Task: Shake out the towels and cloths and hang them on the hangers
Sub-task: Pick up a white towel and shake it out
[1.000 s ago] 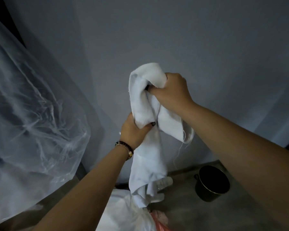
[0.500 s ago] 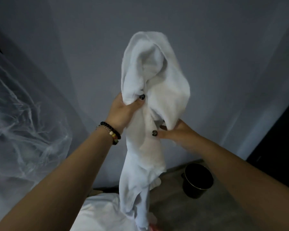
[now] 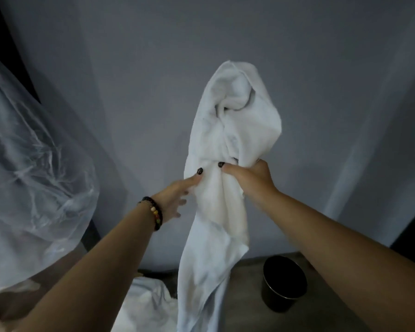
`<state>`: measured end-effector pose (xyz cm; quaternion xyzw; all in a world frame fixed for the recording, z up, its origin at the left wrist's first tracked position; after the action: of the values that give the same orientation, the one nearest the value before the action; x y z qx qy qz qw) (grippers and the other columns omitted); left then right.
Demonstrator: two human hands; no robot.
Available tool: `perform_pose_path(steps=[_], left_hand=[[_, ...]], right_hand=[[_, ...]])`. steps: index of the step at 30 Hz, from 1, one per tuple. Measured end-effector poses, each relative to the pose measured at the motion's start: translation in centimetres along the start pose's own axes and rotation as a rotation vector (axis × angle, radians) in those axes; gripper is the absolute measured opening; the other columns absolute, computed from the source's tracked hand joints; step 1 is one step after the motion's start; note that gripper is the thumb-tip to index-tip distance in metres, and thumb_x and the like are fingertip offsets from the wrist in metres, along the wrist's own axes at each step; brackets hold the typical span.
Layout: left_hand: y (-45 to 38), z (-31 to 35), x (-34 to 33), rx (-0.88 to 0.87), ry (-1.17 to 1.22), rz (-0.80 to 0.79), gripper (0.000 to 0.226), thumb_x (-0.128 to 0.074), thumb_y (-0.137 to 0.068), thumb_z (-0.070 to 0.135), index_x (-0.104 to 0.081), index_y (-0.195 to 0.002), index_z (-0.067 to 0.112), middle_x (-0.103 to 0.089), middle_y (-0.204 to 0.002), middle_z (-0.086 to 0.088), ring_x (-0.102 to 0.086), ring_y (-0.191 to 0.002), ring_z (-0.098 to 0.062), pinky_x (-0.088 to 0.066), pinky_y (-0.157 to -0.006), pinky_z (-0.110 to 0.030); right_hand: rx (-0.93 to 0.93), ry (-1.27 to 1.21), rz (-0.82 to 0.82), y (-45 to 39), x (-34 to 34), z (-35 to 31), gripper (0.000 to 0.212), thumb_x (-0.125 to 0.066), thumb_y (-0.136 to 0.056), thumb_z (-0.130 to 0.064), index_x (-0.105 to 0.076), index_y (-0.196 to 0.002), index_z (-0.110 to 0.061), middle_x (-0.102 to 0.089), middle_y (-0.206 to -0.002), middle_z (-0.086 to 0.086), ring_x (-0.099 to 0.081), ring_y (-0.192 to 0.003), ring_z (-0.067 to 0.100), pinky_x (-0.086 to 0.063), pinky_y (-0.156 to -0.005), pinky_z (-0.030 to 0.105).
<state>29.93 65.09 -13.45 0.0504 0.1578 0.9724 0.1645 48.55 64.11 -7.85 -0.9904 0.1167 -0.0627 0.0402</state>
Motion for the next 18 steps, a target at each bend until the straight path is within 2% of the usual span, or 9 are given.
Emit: perform_pose_path(steps=[2,4,6,8,10,11,13,15,18], left_hand=[[-0.1,-2.3,-3.4,0.088,0.179,-0.1,0.085,-0.072,-0.062,0.072,-0.053,-0.129,0.024,-0.054,-0.138,-0.008,-0.052,-0.127,-0.029,-0.035,-0.108,-0.055],[-0.2,-2.1,-6.4,-0.014,0.315,-0.117,0.055,-0.065,-0.082,0.056,-0.062,-0.124,0.021,-0.066,-0.124,-0.007,-0.063,-0.114,-0.025,-0.048,-0.099,-0.048],[-0.5,-1.1,-7.2,-0.145,0.402,0.055,0.037,-0.064,-0.09,0.035,-0.065,-0.12,0.013,-0.069,-0.118,-0.008,-0.068,-0.105,-0.023,-0.054,-0.087,-0.042],[-0.7,0.0,-6.7,-0.264,0.429,0.221,0.024,-0.065,-0.091,0.019,-0.067,-0.113,0.012,-0.071,-0.114,-0.009,-0.07,-0.1,-0.024,-0.055,-0.085,-0.042],[-0.7,0.6,-6.0,-0.317,0.362,0.33,0.016,-0.066,-0.09,0.016,-0.068,-0.106,0.015,-0.073,-0.108,-0.005,-0.069,-0.1,-0.025,-0.055,-0.089,-0.045],[-0.7,0.6,-5.4,-0.334,0.324,0.376,0.013,-0.065,-0.091,0.016,-0.068,-0.103,0.016,-0.073,-0.105,-0.004,-0.068,-0.099,-0.025,-0.054,-0.089,-0.046],[-0.6,0.7,-3.8,-0.369,0.287,0.454,0.011,-0.062,-0.093,0.015,-0.068,-0.101,0.018,-0.072,-0.103,-0.005,-0.067,-0.098,-0.026,-0.055,-0.088,-0.045],[-0.4,1.3,-1.8,-0.411,0.254,0.558,0.013,-0.058,-0.094,0.014,-0.068,-0.103,0.017,-0.07,-0.102,-0.003,-0.066,-0.097,-0.025,-0.054,-0.085,-0.042],[0.2,3.1,0.8,-0.454,0.23,0.71,0.019,-0.052,-0.096,0.014,-0.063,-0.086,0.025,-0.064,-0.087,0.005,-0.06,-0.08,-0.012,-0.049,-0.075,-0.029]], right_hand=[[-0.009,0.011,-0.017,-0.2,1.2,0.3,0.043,-0.077,-0.057,-0.04,-0.071,-0.093,-0.017,-0.074,-0.092,0.001,-0.071,-0.084,0.019,-0.061,-0.065,0.041],[-0.017,0.033,-0.04,-0.4,2.1,0.6,0.045,-0.076,-0.06,-0.045,-0.071,-0.094,-0.018,-0.074,-0.092,0.0,-0.071,-0.083,0.018,-0.055,-0.054,0.033],[-0.033,0.066,-0.074,-0.6,3.2,0.6,0.045,-0.075,-0.064,-0.051,-0.071,-0.096,-0.02,-0.074,-0.093,-0.003,-0.071,-0.082,0.016,-0.049,-0.053,0.027],[-0.053,0.121,-0.112,-1.1,4.7,0.6,0.044,-0.074,-0.067,-0.058,-0.069,-0.09,-0.019,-0.073,-0.08,-0.008,-0.069,-0.07,0.015,-0.047,-0.053,0.025],[-0.069,0.171,-0.128,-1.7,6.6,0.6,0.041,-0.07,-0.075,-0.059,-0.063,-0.076,-0.019,-0.064,-0.054,-0.012,-0.062,-0.057,0.014,-0.044,-0.05,0.023],[-0.065,0.181,-0.108,-2.2,7.7,0.5,0.041,-0.068,-0.078,-0.058,-0.06,-0.073,-0.018,-0.061,-0.05,-0.01,-0.059,-0.056,0.014,-0.044,-0.05,0.024],[-0.051,0.116,-0.027,-3.3,10.1,0.3,0.04,-0.072,-0.078,-0.05,-0.065,-0.077,-0.012,-0.067,-0.064,0.004,-0.064,-0.061,0.022,-0.054,-0.056,0.033],[-0.056,-0.002,0.078,-4.5,12.3,0.2,0.032,-0.074,-0.08,-0.033,-0.067,-0.085,-0.003,-0.071,-0.081,0.019,-0.07,-0.072,0.032,-0.06,-0.072,0.048],[-0.036,0.146,0.163,-6.0,15.1,0.1,0.023,-0.071,-0.082,-0.018,-0.068,-0.091,0.003,-0.071,-0.084,0.019,-0.071,-0.077,0.03,-0.059,-0.072,0.04]])
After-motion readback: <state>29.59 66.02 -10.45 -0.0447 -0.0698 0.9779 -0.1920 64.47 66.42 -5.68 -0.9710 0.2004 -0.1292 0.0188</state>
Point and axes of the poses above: each hand's wrist, its own y-axis away from the middle knuckle, its own x-axis out of the back of the hand, z = x × y, the point moved 7 cm from there along -y, towards the middle knuckle
